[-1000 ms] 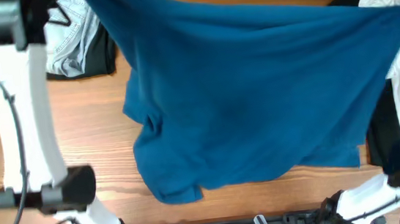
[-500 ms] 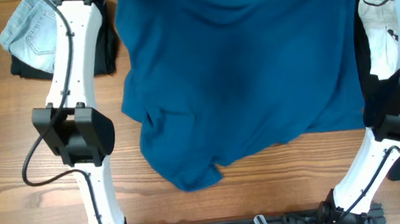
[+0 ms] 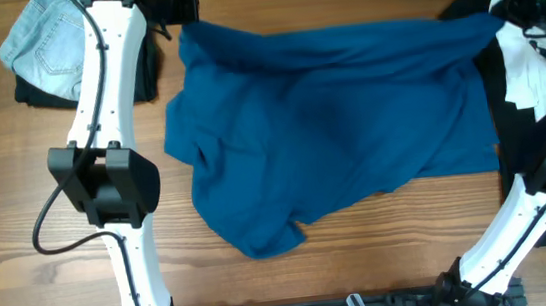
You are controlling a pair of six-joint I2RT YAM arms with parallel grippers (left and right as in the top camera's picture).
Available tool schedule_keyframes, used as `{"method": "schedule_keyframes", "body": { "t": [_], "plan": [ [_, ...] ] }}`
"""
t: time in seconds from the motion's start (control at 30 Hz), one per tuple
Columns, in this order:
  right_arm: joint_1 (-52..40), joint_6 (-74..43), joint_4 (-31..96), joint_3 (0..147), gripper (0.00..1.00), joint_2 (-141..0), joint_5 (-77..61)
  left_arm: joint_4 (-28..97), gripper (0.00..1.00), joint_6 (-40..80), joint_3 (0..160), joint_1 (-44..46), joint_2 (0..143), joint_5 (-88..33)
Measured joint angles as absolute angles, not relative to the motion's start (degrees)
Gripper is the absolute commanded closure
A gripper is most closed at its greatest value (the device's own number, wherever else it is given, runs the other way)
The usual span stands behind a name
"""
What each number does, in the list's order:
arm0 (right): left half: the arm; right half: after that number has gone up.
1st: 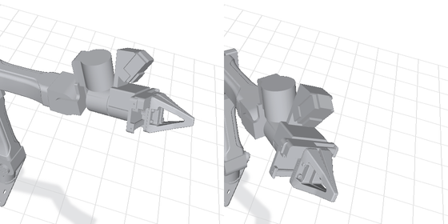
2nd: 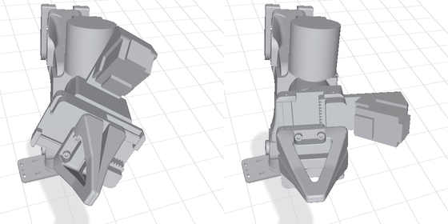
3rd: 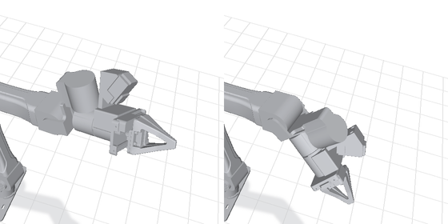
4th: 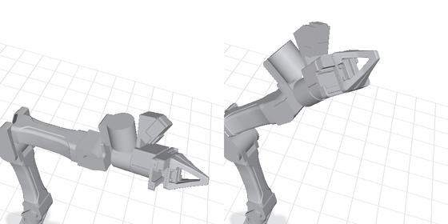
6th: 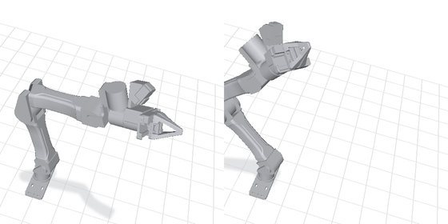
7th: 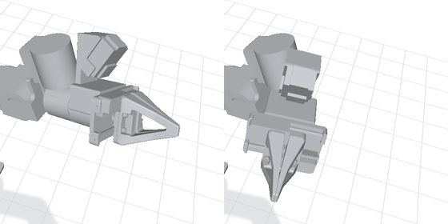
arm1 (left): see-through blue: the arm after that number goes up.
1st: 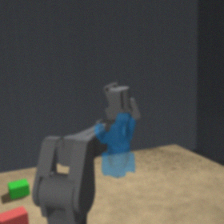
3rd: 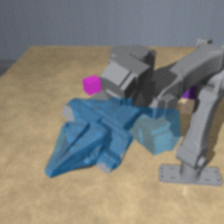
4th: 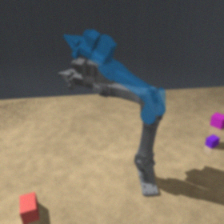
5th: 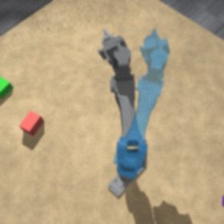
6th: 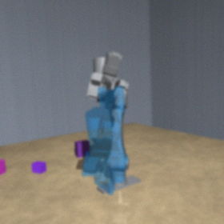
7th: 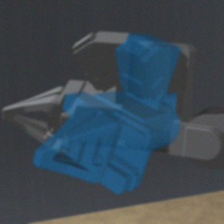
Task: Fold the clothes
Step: 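Swing the held shirt up and lay it flat across the table, then pull the shirt's top edge taut with both grippers and release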
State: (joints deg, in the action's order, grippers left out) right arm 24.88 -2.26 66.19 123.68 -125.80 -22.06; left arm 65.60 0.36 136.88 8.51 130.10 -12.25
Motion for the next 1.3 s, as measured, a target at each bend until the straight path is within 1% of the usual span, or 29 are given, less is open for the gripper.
{"method": "schedule_keyframes", "body": {
  "t": [0.13, 0.3, 0.53, 0.67, 0.73, 0.77, 0.87, 1.1, 1.17, 1.3],
  "plan": [
    [25.76, 0.62, 72.75, 123.66, 0.96, -125.80, -22.63, 74.46, 0.96, 0.36, 136.88, 8.51, 129.84, -12.71],
    [25.76, 3.11, 74.50, 118.61, 0.96, -125.60, -22.39, 80.01, 0.96, 0.36, 134.98, 8.51, 129.64, -13.26],
    [25.85, 3.36, 71.00, 107.07, 0.96, -125.40, -20.47, 80.36, 0.96, 0.36, 121.93, 8.86, 129.21, -13.41],
    [26.61, 3.70, 66.98, 105.73, 0.96, -125.40, -21.43, 78.89, 0.96, 0.34, 117.97, 9.06, 129.21, -12.78],
    [26.89, 4.69, 65.58, 106.02, 0.96, -125.40, -23.31, 74.83, 0.96, 0.32, 118.04, 8.95, 129.12, -11.20],
    [27.00, 5.02, 65.04, 107.48, 0.96, -125.40, -25.39, 72.23, 0.96, 0.34, 118.93, 8.62, 129.12, -10.33],
    [26.98, 5.50, 64.47, 114.32, 0.96, -125.40, -27.53, 69.97, 0.96, 1.21, 123.81, 6.96, 129.10, -9.65],
    [26.98, 4.75, 66.00, 132.03, 0.96, -125.16, -29.74, 70.08, 0.96, 3.86, 143.87, -1.32, 127.66, -9.50],
    [26.94, 4.58, 66.87, 134.13, 0.96, -124.75, -30.04, 71.40, 0.96, 4.05, 146.74, -2.35, 126.65, -10.57],
    [26.94, 4.36, 69.73, 134.43, 0.96, -124.36, -29.32, 75.75, 0.96, 4.21, 147.55, -1.65, 125.56, -11.55]
  ]
}}
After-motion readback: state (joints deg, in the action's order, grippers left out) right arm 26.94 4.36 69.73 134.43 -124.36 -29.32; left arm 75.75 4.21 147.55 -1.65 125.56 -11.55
